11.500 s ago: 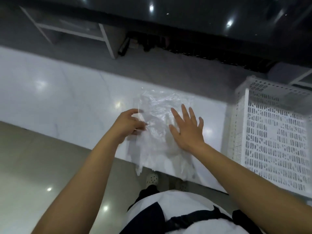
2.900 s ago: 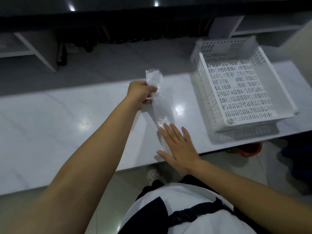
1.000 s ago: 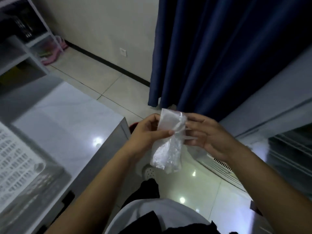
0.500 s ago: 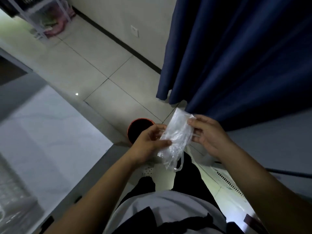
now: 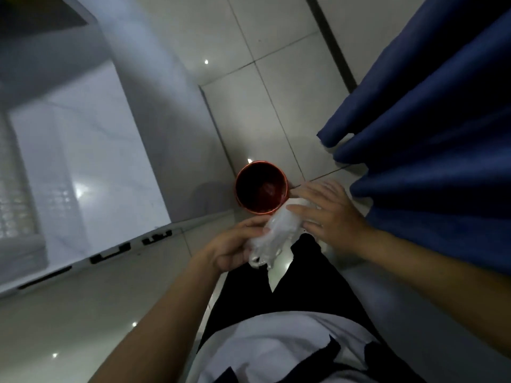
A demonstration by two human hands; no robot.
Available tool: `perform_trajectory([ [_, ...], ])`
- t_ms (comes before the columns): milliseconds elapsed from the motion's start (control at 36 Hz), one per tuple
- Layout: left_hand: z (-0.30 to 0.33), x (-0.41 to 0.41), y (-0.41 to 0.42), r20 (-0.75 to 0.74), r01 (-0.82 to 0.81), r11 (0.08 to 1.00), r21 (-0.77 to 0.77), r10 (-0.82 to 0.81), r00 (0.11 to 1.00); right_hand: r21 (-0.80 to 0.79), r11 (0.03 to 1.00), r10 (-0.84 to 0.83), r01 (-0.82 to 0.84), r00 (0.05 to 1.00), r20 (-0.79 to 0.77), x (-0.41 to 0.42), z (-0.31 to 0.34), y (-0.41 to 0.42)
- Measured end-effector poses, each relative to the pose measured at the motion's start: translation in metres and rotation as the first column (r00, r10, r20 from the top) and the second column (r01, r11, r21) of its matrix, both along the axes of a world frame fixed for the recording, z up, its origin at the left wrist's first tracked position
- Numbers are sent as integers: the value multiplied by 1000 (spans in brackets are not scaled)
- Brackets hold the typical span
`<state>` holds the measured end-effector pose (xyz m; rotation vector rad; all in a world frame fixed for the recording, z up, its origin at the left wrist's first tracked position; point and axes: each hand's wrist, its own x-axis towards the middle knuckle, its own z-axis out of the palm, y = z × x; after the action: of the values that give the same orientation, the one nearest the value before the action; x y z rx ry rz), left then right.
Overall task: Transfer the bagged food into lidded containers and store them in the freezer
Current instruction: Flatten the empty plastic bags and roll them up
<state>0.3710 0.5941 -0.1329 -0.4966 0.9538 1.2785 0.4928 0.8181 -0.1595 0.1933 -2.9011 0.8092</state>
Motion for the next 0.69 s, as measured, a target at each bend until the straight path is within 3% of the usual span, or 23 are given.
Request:
perform_trajectory([
  [111,-32,-5,1,69,-32,999,-12,32,997,-40,985,169,-167,984,55,-27,-26,7],
  [222,-96,-12,3,118,-145,969,-199,170,978,-44,981,194,-190,930,313,-48,-72,1],
  [278,-137,-15,2,-3,-194,919,-343,205,979,32,976,165,-213,834,527,-56,-109,-2],
  [333,-179,-16,-3,-258,-114,853,-508,-24,966,145,963,65,-227,717,694,-64,-152,-5],
  [361,-202,-16,-7,-354,-23,816,-577,-224,908,187,963,-7,-194,675,738,-68,-173,-6],
  [417,-242,-16,-15,-470,170,732,-660,-579,666,223,972,-134,-70,614,778,-78,-214,-10],
  [500,-291,-19,-22,-571,321,660,-680,-750,333,288,943,-329,165,586,741,-92,-272,-22],
  [556,-317,-21,-21,-539,363,564,-742,-823,177,308,919,-393,247,633,667,-106,-307,-34],
  [611,-340,-24,-20,-484,369,481,-795,-870,92,319,916,-399,245,655,642,-123,-339,-47],
  [694,-368,-27,-18,-448,383,455,-804,-887,113,320,944,-311,76,525,792,-138,-384,-61],
])
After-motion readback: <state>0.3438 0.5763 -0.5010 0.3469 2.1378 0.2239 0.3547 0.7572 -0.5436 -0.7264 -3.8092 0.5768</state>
